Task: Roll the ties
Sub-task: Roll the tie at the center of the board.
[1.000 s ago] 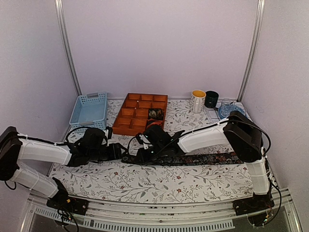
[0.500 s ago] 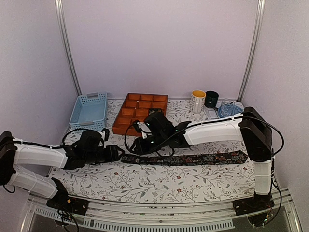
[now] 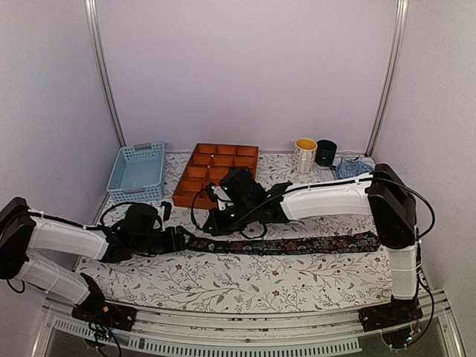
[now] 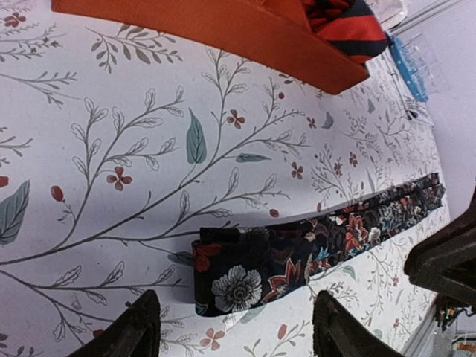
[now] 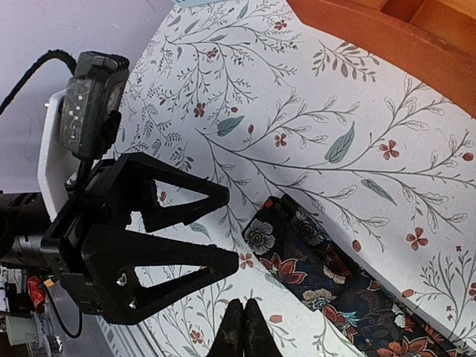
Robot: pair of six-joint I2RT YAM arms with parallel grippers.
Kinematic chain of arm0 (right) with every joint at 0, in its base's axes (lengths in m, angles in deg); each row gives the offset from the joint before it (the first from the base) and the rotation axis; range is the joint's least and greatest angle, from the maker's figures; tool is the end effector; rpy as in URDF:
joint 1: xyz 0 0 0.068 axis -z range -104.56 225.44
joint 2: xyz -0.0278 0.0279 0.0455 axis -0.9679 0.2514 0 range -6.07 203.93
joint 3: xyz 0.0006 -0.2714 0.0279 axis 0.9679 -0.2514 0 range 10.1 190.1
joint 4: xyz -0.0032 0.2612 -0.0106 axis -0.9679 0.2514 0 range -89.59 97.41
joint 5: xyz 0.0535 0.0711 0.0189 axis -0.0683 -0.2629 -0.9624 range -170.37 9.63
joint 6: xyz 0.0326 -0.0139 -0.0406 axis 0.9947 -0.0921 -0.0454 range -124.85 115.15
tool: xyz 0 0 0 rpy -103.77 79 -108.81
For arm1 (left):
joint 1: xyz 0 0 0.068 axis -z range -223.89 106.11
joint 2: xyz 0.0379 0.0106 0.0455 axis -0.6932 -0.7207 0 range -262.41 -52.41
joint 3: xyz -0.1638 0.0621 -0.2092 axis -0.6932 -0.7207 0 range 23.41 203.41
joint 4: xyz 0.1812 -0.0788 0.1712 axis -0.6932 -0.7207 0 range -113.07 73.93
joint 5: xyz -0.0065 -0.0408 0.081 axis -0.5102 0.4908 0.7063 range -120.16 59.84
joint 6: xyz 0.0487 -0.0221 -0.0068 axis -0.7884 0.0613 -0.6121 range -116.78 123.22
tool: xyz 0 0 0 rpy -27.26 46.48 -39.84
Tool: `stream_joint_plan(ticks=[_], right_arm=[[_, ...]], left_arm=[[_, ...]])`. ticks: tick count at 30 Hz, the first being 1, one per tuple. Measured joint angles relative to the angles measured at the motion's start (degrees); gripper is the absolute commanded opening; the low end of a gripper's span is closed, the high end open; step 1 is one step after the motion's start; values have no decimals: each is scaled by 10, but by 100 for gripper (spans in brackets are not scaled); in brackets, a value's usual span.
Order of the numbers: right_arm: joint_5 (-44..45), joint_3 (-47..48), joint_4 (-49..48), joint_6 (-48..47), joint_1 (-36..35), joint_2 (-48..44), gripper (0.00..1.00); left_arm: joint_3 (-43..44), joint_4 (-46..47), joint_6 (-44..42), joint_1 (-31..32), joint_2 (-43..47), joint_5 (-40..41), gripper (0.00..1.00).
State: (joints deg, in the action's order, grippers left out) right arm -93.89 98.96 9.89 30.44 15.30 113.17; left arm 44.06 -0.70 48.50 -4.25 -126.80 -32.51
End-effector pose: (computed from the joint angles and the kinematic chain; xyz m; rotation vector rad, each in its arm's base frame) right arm 0.2288 0.4152 0.2022 -0.6754 2.4200 1.0684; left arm 0.1747 -0.1466 0.1377 -0.0935 2.3770 -0.8128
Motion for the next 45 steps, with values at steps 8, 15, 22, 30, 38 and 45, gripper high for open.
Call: stream_joint_plan(ticks=[8,15,22,30,38,45], right_arm=[[-8,7,3,16,16,43,0],[-21,9,4,18,21,66,0],[-32,8,5,23,22,83,0],[-36,-9,-5,28,30,83,0],[-45,-29,-40,35,34,83,0],[-51,-39,-59,38,36,83,0]], left_arm=[[0,11,2,-8,-22,-17,68],[0,25,4,-17,-41,-30,68],[0,39,7,-24,-60,-43,68],[0,70,14,-31,-83,-64,67],[0,114,26,-37,-110,-94,65],[0,143,42,-49,-129,-116,62]])
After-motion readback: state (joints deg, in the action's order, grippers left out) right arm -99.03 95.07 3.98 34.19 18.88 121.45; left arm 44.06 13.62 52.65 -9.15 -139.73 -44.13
